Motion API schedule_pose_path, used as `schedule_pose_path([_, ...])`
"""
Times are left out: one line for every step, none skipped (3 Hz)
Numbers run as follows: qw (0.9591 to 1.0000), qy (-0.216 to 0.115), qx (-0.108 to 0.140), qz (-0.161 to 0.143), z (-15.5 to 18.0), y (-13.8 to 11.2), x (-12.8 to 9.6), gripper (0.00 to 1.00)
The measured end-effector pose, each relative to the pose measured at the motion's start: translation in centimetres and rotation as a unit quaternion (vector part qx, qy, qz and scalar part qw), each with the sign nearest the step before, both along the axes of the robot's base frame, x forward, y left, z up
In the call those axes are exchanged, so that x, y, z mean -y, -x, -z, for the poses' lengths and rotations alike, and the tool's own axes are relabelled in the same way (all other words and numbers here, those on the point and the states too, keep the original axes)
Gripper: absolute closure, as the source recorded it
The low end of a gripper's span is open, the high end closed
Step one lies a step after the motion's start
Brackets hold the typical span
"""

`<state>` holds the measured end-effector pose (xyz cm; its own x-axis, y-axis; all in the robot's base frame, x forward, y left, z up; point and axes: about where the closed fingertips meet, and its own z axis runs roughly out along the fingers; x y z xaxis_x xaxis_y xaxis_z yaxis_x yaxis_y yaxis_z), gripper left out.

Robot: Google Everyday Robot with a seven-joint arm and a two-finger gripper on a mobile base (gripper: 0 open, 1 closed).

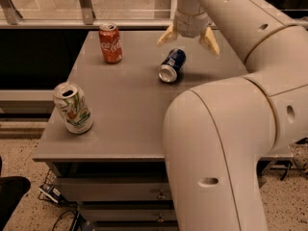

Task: Place pepsi can upright

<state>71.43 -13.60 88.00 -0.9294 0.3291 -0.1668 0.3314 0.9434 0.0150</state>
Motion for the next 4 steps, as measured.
schedule_pose_path([0.9996,-0.012,-0.019,-0.014,1.1,0.2,-0.8,0.0])
schedule_pose_path([0.9991,-0.021,-0.032,-0.021,1.8,0.3,-1.2,0.0])
schedule_pose_path([0.9988,-0.025,-0.039,-0.014,2.6,0.3,-1.2,0.16])
schedule_pose_path([0.9987,-0.022,-0.045,-0.012,3.4,0.4,-1.2,0.38])
